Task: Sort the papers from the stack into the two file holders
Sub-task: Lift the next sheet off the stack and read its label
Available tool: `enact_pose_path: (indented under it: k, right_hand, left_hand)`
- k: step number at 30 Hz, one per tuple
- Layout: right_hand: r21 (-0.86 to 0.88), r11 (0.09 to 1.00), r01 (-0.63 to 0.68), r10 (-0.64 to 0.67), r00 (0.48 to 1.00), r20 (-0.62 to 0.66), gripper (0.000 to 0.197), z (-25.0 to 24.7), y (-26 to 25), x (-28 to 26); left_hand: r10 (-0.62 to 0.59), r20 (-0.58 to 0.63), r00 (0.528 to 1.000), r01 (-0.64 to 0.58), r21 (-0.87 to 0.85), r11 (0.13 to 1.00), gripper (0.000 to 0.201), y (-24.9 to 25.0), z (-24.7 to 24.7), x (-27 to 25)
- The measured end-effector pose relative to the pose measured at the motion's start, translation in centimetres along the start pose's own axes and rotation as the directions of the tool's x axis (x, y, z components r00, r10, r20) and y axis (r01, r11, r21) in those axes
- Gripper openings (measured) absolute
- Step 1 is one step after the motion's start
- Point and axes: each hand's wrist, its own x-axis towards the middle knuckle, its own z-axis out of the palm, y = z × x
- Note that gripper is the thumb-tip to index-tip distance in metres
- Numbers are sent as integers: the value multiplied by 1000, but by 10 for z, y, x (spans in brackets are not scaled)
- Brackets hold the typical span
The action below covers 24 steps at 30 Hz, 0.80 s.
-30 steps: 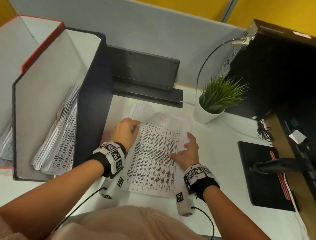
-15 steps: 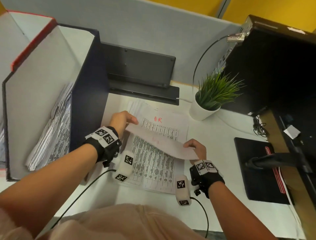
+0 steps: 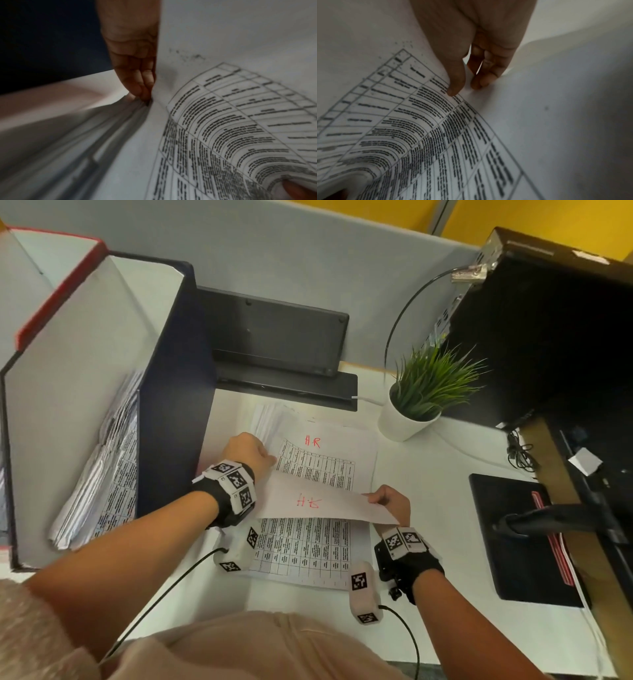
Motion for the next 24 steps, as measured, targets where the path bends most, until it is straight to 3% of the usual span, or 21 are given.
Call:
enact_pose_path:
  k: [4, 7, 11, 14, 16, 18, 21, 24]
  right_hand:
    - [-288, 952, 100, -103, 995, 6, 40, 0, 0, 1]
    - [-304, 946, 116, -118, 993, 14, 31, 1, -4, -1]
    - [-240, 966, 96, -100, 995, -4, 65, 0, -11, -4]
    - [-192, 973, 126, -120, 992, 41, 69, 0, -14, -7]
    - [-211, 969, 130, -118, 991, 68, 64, -1, -16, -5]
    - [-287, 950, 121, -101, 991, 85, 47, -2, -18, -4]
    - [-345, 927, 144, -120, 989, 90, 15, -4, -16, -5]
    - [-120, 993, 16, -8, 998, 68, 42, -4, -18, -8]
  left_hand:
    - [78, 11, 997, -78, 32, 996, 29, -4, 1, -3]
    - [175, -30, 984, -176, -47, 983, 16, -11, 2, -6]
    - [197, -65, 978, -207, -370, 906, 20, -15, 4, -13]
    - [169, -16, 985, -153, -521, 839, 15, -15, 3, -18]
    - [171, 10, 985, -134, -579, 804, 25, -15, 1, -21]
    - [156, 48, 987, -89, -642, 761, 34, -12, -1, -23]
    - [87, 133, 987, 31, -699, 715, 31, -8, -7, -18]
    - [-40, 201, 979, 160, -630, 760, 17, -4, -10, -6]
